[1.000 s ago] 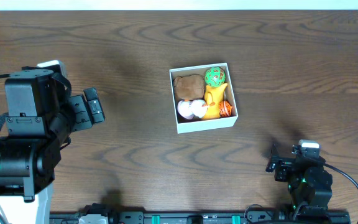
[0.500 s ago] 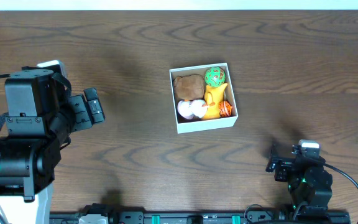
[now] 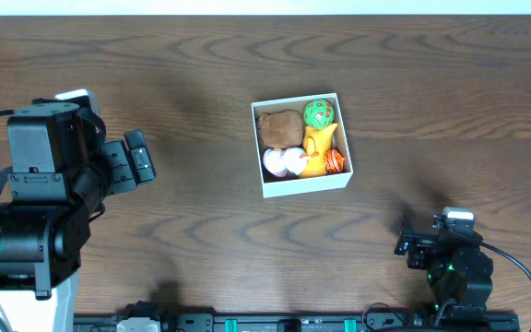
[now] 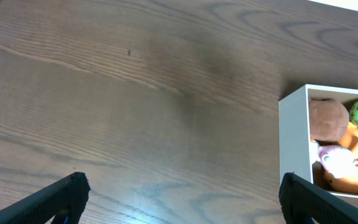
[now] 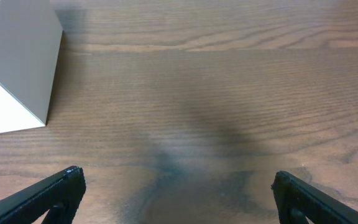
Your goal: Pack container
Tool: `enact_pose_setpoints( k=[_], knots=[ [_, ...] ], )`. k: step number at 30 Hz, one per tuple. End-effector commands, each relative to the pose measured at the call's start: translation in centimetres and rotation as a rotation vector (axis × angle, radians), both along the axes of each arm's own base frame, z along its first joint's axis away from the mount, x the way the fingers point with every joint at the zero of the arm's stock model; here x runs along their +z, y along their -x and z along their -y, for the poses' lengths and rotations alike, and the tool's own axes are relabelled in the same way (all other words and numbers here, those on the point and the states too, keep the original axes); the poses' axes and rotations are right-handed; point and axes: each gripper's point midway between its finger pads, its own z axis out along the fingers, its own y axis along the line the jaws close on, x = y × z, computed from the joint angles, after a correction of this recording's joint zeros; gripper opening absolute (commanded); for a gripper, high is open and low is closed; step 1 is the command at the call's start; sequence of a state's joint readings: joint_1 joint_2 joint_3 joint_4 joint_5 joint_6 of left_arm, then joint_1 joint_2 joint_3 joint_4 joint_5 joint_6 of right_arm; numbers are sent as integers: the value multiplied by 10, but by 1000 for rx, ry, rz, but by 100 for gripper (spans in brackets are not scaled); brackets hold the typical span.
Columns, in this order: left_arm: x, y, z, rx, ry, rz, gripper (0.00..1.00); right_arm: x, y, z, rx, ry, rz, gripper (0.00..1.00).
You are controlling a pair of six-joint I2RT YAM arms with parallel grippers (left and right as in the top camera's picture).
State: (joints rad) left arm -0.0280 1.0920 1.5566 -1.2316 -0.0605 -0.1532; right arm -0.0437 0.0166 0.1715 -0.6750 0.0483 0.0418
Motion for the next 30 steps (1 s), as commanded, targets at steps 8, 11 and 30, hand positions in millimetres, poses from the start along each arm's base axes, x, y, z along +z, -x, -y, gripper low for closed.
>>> enact_pose_setpoints(
  k=[8, 11, 30],
  knots=[
    [4, 1, -4, 11, -15, 8, 98, -3, 0, 2, -16, -11, 3, 99],
    [3, 0, -4, 11, -15, 7, 98, -3, 0, 2, -16, -11, 3, 99],
    [5, 13, -8, -7, -71, 432, 98, -3, 0, 2, -16, -11, 3, 99]
  ],
)
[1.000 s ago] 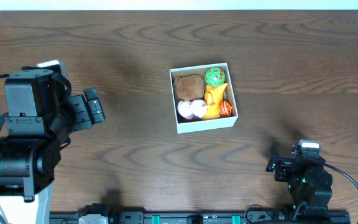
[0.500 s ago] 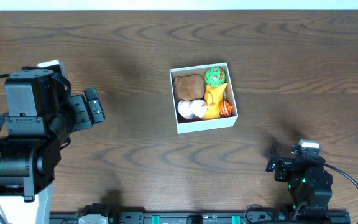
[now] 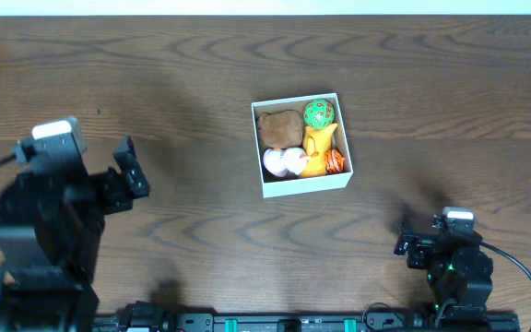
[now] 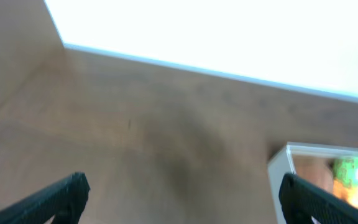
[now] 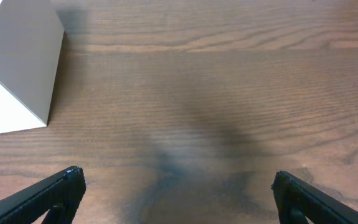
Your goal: Pack container
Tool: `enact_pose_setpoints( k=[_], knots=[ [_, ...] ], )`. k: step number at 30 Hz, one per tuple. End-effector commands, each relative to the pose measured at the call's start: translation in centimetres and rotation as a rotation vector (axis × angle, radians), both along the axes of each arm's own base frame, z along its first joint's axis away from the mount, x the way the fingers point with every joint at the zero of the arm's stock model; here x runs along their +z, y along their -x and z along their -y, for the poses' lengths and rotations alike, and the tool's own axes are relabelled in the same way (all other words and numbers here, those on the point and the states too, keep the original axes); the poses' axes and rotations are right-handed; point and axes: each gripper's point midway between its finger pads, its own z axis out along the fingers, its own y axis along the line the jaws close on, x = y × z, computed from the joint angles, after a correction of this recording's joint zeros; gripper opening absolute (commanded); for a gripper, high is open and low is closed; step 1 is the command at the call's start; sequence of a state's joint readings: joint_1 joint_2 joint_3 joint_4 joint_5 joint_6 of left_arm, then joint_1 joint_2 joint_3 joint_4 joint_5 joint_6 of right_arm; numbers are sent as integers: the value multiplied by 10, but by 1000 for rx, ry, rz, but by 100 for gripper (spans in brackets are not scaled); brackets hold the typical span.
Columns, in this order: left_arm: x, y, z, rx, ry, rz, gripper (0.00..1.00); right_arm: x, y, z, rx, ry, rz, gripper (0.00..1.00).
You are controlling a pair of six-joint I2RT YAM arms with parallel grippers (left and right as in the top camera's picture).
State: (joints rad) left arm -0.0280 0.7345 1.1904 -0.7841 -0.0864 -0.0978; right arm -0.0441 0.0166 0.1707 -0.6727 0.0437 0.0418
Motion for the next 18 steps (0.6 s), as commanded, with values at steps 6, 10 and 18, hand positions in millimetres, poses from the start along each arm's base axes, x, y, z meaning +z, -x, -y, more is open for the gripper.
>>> enact_pose_setpoints(
  k=[6, 10, 18],
  knots=[
    [-63, 14, -3, 13, -9, 127, 98, -4, 0, 3, -20, -9, 1, 99],
    [-86, 18, -3, 14, 7, 186, 98, -4, 0, 3, -20, -9, 1, 99],
    [-114, 15, -3, 15, 5, 172, 98, -4, 0, 3, -20, -9, 1, 99]
  ],
)
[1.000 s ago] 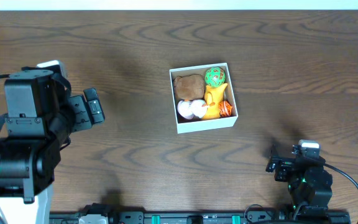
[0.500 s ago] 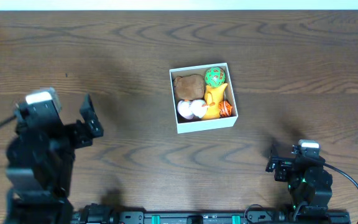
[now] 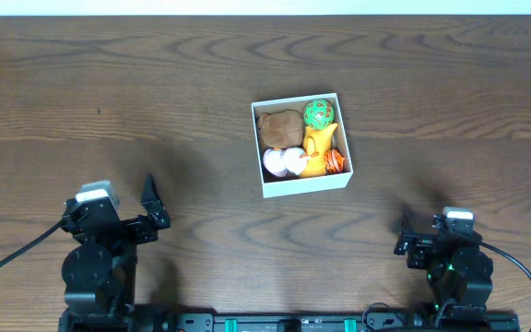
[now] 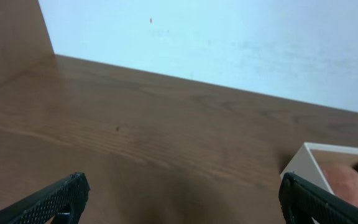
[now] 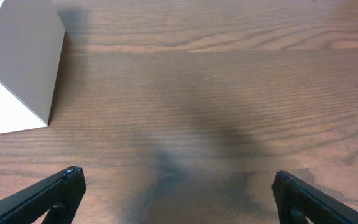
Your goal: Pack container
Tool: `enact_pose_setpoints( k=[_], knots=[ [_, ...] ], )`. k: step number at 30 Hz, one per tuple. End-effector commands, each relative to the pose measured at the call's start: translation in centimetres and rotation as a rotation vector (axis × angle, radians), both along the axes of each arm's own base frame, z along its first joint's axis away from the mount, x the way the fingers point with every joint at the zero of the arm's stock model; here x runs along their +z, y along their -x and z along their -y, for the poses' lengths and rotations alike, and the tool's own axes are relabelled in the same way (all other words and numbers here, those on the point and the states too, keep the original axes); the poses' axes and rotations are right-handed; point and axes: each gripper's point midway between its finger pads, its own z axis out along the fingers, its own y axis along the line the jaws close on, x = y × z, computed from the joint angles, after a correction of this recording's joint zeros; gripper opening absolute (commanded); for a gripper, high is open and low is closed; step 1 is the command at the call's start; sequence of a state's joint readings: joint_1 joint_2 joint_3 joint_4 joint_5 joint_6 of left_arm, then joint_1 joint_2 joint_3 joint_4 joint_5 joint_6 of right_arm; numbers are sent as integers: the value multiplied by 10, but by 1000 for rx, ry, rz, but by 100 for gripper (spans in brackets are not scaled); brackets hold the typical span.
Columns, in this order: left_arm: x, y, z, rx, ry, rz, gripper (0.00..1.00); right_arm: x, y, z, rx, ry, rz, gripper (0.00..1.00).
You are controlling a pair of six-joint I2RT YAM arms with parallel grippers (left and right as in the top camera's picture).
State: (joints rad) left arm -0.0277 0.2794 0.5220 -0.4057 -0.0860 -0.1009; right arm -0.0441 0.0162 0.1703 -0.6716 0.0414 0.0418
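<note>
A white square container point(image 3: 303, 187) stands at the table's middle, holding a brown lump point(image 3: 280, 127), a green patterned ball point(image 3: 319, 113), a yellow toy point(image 3: 317, 148), a white-pink piece point(image 3: 284, 162) and a small orange piece point(image 3: 336, 162). My left gripper point(image 4: 179, 202) is open and empty, low at the front left, well left of the container point(image 4: 328, 163). At the front right my right gripper point(image 5: 178, 196) is open and empty over bare wood, with the container's wall point(image 5: 17, 68) to its upper left.
The dark wooden table point(image 3: 155, 83) spreads all around the container. A pale wall point(image 4: 229, 43) rises behind the table's far edge. Both arm bases sit at the front edge, left point(image 3: 95, 277) and right point(image 3: 454, 272).
My left arm has drawn back and down to the front left edge, its camera now looking level across the table. The right arm and the container's contents are unchanged.
My left gripper stood open high over the left side of the table, looking down at wood and the container's edge. Then it was lower and tilted up toward the wall. Now it rests folded at the front left. The right arm stayed still throughout.
</note>
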Motion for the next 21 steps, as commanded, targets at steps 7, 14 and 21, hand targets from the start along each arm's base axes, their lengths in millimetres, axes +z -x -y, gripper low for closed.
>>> enact_pose_setpoints(
  k=[7, 14, 21],
  knots=[
    [-10, -1, -3, 14, 2, 80, 98, -4, 0, 3, -22, -8, 0, 99],
    [-24, -3, -3, 14, 2, 105, 98, -4, 0, 3, -22, -8, 0, 99],
    [-35, -8, -2, 15, 11, 151, 98, -4, 0, 3, -22, -8, 0, 99]
  ],
)
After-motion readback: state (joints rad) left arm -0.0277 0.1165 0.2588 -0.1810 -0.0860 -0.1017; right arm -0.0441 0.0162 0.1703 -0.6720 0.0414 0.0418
